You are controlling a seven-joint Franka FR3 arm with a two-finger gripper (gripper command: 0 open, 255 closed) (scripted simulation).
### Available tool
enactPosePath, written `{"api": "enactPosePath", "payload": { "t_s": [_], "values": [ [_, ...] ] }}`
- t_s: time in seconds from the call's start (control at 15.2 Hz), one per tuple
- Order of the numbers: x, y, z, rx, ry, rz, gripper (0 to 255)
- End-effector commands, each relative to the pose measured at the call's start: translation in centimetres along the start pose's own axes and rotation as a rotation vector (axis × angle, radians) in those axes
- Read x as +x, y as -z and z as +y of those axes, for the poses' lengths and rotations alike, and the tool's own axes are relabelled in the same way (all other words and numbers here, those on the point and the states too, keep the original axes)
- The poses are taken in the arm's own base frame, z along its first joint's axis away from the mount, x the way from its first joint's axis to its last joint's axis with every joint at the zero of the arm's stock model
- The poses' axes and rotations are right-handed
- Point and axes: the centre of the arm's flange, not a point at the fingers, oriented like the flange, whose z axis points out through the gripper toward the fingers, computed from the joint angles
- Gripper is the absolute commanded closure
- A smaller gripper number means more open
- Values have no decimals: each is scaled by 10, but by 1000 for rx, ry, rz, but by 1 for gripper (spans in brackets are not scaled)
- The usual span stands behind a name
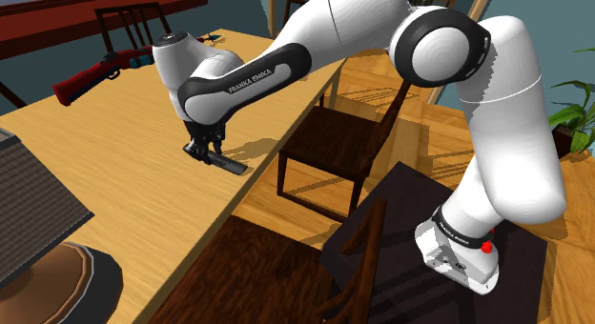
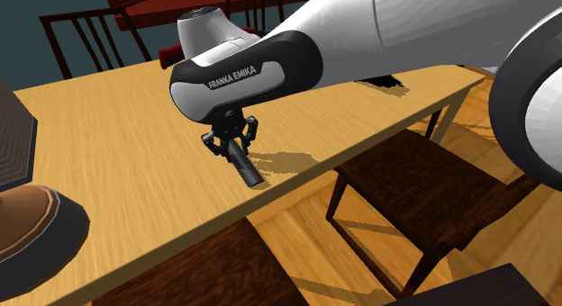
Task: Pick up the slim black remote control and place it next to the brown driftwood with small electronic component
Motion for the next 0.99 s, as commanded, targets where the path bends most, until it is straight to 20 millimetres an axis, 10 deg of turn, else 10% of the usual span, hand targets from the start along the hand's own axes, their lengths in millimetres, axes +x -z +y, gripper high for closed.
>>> {"api": "enactPosePath", "payload": {
  "t_s": [0.0, 0.92],
  "values": [
    [0, -2, 2, -2, -2, -3, 255],
    [1, 45, 6, -2, -2, -3, 255]
  ]
}}
